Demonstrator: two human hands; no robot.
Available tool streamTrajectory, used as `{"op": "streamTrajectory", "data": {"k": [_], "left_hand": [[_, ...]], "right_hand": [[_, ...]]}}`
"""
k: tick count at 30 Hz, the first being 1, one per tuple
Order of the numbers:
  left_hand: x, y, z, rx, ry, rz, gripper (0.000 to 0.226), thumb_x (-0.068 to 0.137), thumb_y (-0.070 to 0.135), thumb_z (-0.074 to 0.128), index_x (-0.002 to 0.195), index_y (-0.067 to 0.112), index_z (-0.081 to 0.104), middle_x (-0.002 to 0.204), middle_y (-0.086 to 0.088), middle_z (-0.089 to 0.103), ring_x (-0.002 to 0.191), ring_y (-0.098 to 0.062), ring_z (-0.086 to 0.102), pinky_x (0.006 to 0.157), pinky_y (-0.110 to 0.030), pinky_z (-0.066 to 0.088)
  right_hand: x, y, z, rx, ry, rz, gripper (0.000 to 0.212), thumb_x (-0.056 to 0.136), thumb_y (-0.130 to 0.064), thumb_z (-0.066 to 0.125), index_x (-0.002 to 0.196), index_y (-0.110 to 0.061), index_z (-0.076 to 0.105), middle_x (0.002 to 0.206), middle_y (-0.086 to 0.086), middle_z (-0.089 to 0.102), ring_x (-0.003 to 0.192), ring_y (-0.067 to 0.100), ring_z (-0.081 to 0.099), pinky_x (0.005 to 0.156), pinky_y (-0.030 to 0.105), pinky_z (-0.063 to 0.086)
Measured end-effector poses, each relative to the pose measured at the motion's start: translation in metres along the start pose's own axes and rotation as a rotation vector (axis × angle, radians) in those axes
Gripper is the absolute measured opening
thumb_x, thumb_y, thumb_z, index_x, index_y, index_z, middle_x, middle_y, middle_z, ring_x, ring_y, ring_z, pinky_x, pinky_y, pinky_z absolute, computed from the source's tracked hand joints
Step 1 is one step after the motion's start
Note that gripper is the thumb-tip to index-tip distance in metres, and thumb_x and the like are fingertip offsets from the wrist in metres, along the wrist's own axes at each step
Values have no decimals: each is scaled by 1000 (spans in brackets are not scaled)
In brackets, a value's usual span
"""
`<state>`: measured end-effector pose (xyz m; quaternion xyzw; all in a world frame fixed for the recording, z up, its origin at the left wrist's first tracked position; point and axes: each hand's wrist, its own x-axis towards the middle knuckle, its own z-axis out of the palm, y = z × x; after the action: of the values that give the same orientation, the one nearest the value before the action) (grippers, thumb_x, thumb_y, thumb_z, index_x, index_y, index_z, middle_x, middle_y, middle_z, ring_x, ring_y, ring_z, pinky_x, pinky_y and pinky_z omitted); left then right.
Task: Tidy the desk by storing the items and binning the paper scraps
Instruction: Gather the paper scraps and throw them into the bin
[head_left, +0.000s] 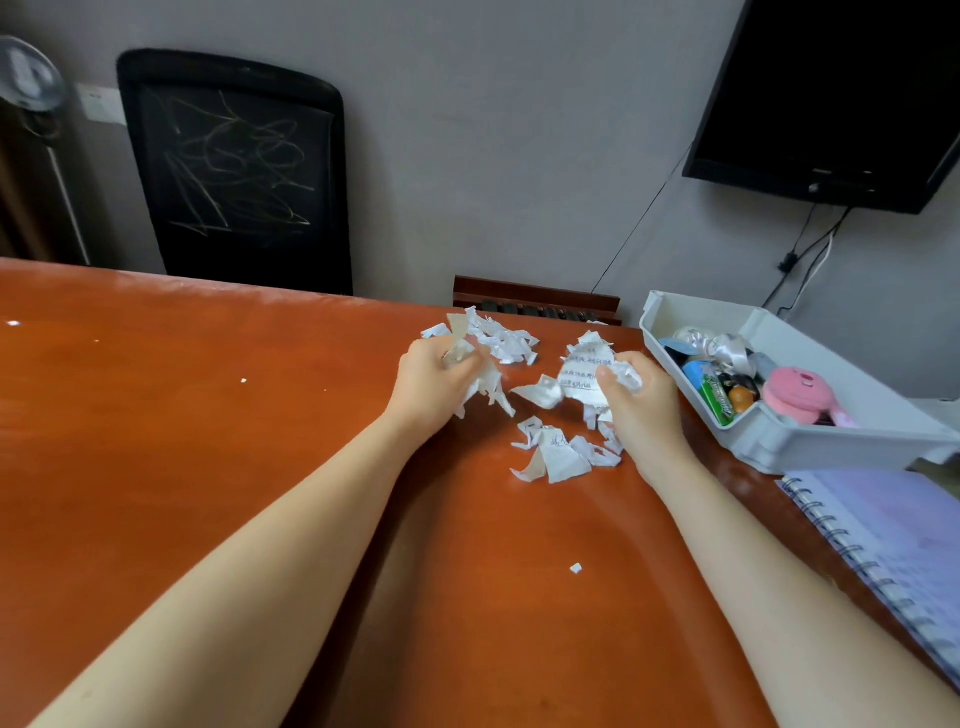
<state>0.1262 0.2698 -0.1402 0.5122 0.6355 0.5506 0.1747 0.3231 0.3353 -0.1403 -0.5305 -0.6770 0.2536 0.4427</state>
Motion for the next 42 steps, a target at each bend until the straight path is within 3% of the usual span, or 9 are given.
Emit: {"op": "streamTrajectory", "data": {"k": [5,9,13,16,20,25,33,38,42], "left_hand": [[-10,4,-8,-154,119,-93,42,93,32,55,56,13,47,52,-1,43,49,-11,38,49,-22,32],[-22,5,-17,-248,163,-136,40,94,34,53,68,4,55,55,-3,44,53,-12,40,53,-23,35],[-39,9,-31,-273,132,-154,44,94,31,51,55,13,41,51,1,38,50,-10,36,53,-21,33],[-49,14,-45,-261,92,-210,39,94,33,51,61,12,52,51,2,40,49,-10,38,49,-19,34],[-56,27,-83,-218,-9,-328,42,93,46,47,102,7,61,58,-4,44,46,-10,39,36,-17,30],[-70,62,-157,-205,-40,-235,43,90,53,48,84,11,58,58,-6,43,44,-12,36,37,-18,25],[-129,59,-272,-80,59,-250,36,87,53,52,84,19,63,74,-16,53,62,-26,43,52,-29,35],[-173,49,-344,-18,202,-334,24,87,51,51,85,28,57,72,-4,57,63,-17,50,53,-22,43],[-225,39,-412,-45,281,-372,32,78,52,56,92,23,60,78,-4,65,64,-14,59,64,-19,48]], "right_hand": [[-2,-8,-2,189,119,38,13,94,-23,52,103,-14,55,96,2,58,84,11,53,64,19,43],[-8,-22,2,222,97,43,25,93,-25,52,112,-10,58,101,4,61,91,15,57,64,20,42],[-18,-46,1,237,63,16,26,94,-26,52,115,-12,58,113,6,62,105,19,59,67,19,45],[-34,-72,3,251,24,-20,22,95,-24,52,113,-13,58,109,2,61,100,15,58,61,18,42],[-59,-107,10,278,-68,-80,11,94,-26,52,98,-18,60,102,0,65,92,7,59,64,23,50],[-86,-159,26,448,-200,-106,8,92,-24,57,93,-18,62,97,2,68,82,13,61,48,14,41],[-146,-246,70,508,-424,-140,15,92,-25,58,106,-20,61,105,2,68,98,16,64,67,27,53],[-207,-296,115,515,-614,-229,7,95,-21,54,93,-19,61,91,1,66,71,9,60,43,12,38],[-259,-333,160,505,-747,-255,14,95,-23,53,103,-15,61,102,2,67,90,12,63,49,12,43]]}}
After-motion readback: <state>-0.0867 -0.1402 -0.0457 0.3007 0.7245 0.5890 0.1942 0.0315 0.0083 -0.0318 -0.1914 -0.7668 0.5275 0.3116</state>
